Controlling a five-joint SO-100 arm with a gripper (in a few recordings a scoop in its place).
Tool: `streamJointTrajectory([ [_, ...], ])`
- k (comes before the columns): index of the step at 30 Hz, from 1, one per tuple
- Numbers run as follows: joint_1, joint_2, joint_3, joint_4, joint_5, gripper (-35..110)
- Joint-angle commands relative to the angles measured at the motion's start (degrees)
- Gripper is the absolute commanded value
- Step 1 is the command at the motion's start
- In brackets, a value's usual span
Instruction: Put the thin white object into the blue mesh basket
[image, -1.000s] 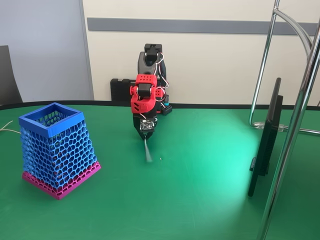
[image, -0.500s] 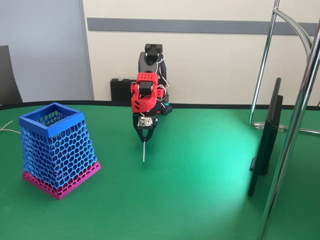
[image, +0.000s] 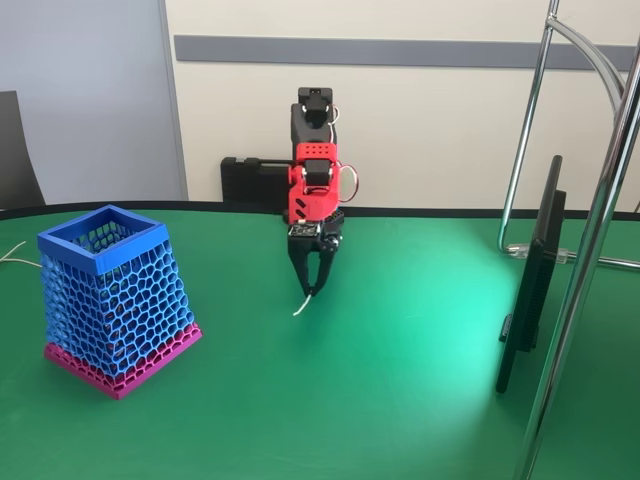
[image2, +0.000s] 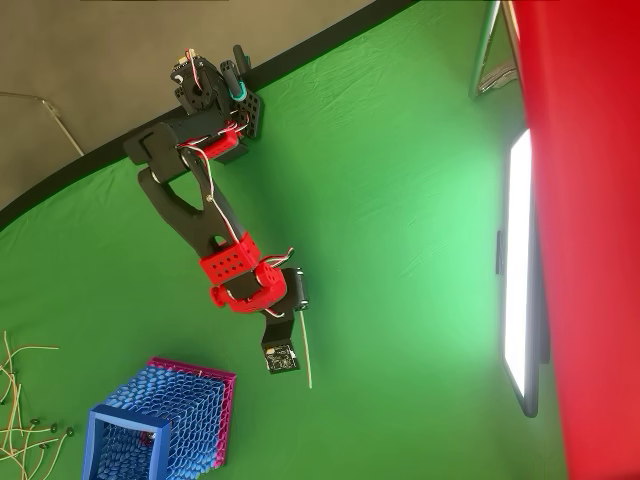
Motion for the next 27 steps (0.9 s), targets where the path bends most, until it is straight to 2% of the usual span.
streamJointTrajectory([
  [1, -1.2, 5.4, 0.0, -2.0, 3.8, 1],
  [17, -1.1, 14.3, -10.1, -5.0, 28.1, 1],
  [27, 1.1, 18.8, -16.7, -9.3, 51.1, 1],
])
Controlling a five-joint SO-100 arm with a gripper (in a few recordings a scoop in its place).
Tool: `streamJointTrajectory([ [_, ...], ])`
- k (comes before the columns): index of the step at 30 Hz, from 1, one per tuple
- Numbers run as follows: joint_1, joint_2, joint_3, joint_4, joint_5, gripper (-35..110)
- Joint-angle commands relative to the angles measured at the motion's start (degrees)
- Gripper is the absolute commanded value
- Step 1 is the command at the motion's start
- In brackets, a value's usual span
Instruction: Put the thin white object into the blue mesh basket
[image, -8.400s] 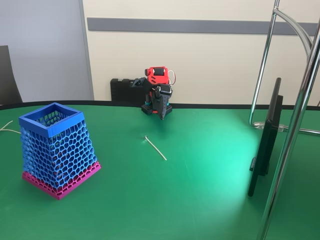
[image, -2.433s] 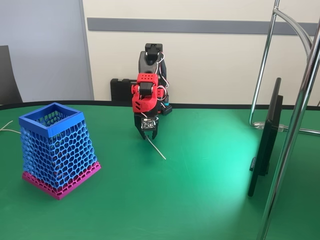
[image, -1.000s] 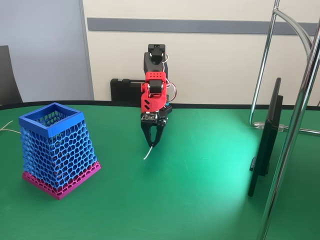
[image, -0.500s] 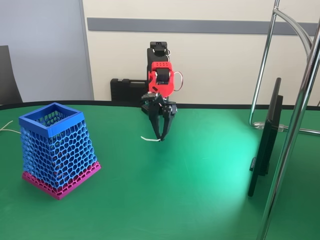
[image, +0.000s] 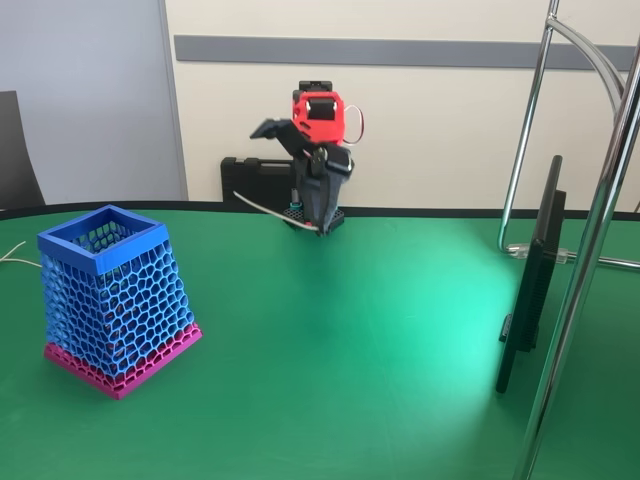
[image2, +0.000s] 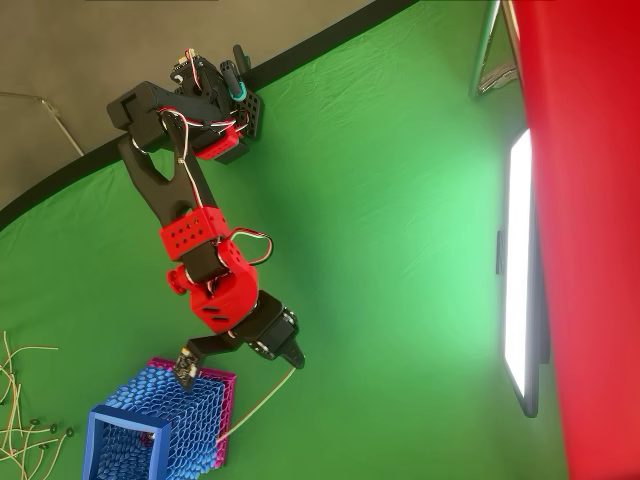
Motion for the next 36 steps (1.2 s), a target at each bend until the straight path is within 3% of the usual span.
streamJointTrajectory([
  [1, 1.1, 3.0, -5.3, -1.2, 7.7, 1],
  [13, 9.5, -6.2, -18.6, -5.4, 28.9, 1],
  [20, 14.8, -11.4, -22.9, -14.1, 38.3, 0],
  [36, 23.1, -24.4, -32.2, -22.8, 53.1, 0],
])
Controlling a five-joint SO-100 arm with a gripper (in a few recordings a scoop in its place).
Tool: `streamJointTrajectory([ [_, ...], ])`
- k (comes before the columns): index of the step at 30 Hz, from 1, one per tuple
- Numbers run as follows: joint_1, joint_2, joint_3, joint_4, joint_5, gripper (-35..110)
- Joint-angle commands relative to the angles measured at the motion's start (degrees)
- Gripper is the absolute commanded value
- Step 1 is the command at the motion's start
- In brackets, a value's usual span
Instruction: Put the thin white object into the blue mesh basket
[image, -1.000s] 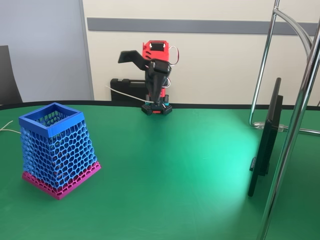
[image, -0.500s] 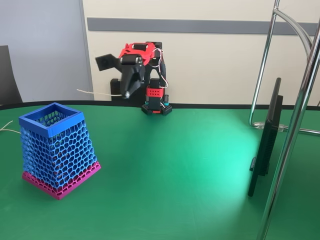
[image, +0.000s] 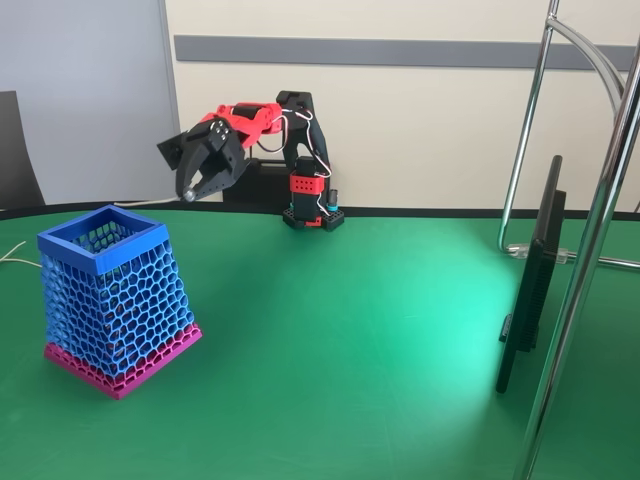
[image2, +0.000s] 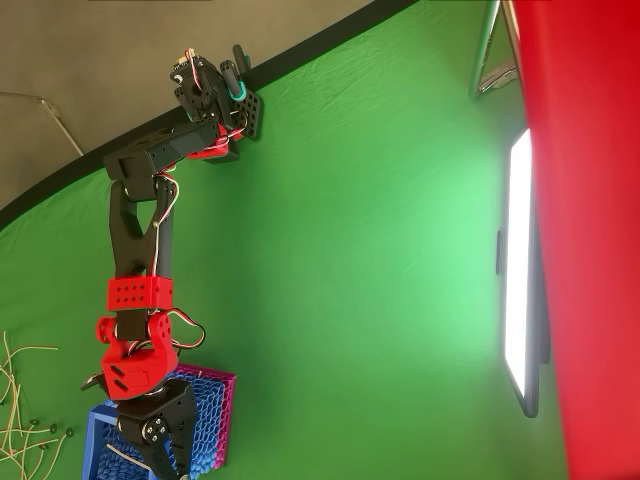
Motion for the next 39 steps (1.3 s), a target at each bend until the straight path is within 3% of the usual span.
streamJointTrajectory([
  [1, 1.8, -0.6, -2.8, -3.0, 3.4, 0],
  [7, 6.2, -1.4, -2.7, -4.4, 13.3, 1],
  [20, 13.4, -0.3, -4.4, -3.0, 27.7, 20],
  [29, 17.5, 1.7, -4.8, -1.9, 30.7, 24],
  [39, 16.2, 18.1, 7.8, -1.1, 25.8, 16],
])
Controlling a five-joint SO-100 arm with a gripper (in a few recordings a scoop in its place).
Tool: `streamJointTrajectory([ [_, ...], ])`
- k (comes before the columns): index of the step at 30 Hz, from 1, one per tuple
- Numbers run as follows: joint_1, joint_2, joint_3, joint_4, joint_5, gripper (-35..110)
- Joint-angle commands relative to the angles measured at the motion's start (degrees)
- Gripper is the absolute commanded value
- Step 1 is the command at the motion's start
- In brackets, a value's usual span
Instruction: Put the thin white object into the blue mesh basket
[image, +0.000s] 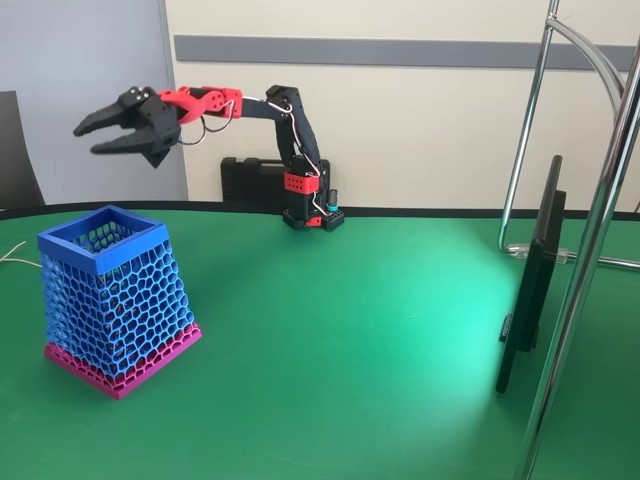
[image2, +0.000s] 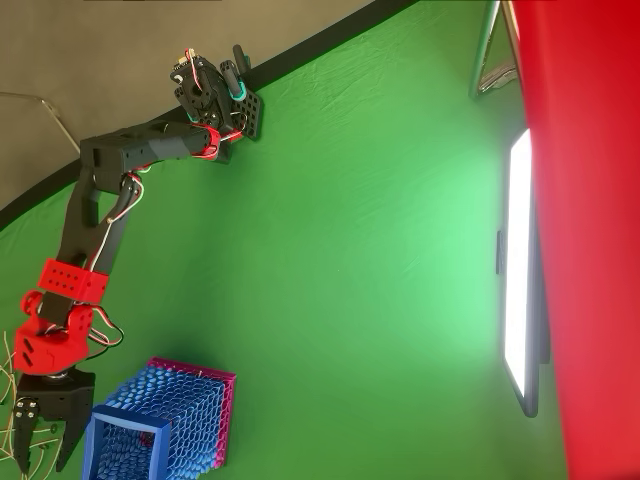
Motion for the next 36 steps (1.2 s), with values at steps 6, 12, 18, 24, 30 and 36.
streamJointTrajectory([
  [6, -5.4, 20.2, 13.1, 1.0, -9.5, 11],
  [12, -10.6, 35.6, 30.1, -0.4, -19.1, 9],
  [18, -16.5, 49.8, 47.0, -1.5, -29.0, 4],
  [24, -22.8, 63.6, 63.4, 0.3, -39.9, 0],
  [30, -27.2, 75.8, 75.7, 5.8, -46.4, 0],
  [36, -30.9, 87.9, 87.5, 9.4, -50.4, 0],
])
